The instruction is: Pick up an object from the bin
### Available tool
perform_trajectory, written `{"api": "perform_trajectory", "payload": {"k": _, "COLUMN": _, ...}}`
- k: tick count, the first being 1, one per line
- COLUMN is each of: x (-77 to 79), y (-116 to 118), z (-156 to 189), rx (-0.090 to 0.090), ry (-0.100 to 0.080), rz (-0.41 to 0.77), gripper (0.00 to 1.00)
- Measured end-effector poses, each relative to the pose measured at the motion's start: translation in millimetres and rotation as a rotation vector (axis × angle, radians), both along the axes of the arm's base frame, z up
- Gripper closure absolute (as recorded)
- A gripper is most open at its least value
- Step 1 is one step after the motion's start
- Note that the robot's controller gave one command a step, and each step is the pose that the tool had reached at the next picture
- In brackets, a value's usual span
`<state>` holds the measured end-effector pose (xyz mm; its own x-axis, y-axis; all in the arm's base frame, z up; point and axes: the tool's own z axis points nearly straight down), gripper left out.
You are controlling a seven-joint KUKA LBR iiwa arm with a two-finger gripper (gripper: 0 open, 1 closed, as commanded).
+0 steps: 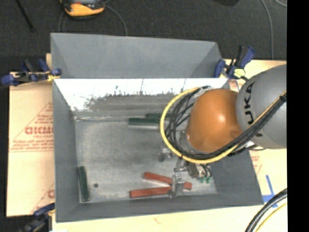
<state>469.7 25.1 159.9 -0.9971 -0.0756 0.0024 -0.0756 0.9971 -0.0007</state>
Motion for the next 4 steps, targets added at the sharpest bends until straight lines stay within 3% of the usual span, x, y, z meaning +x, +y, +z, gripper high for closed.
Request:
{"api": "perform_trajectory", "payload": {"k": 1, "x": 4.7, "y": -35.8, "z": -38.8, "rx": 0.000, "ry": -0.001, "rz": -0.032, "gripper": 0.00}}
{"api": "perform_trajectory", "payload": {"k": 2, "x": 13.7, "y": -15.1, "z": -88.2, "rx": 0.002, "ry": -0.005, "rz": -0.110, "gripper": 0.00}}
{"api": "perform_trajectory", "payload": {"k": 3, "x": 4.8, "y": -18.3, "z": -87.1, "rx": 0.002, "ry": -0.014, "rz": 0.120, "gripper": 1.00}}
{"api": "perform_trajectory", "payload": {"k": 4, "x": 4.8, "y": -18.3, "z": -87.1, "rx": 0.002, "ry": -0.014, "rz": 0.120, "gripper": 1.00}}
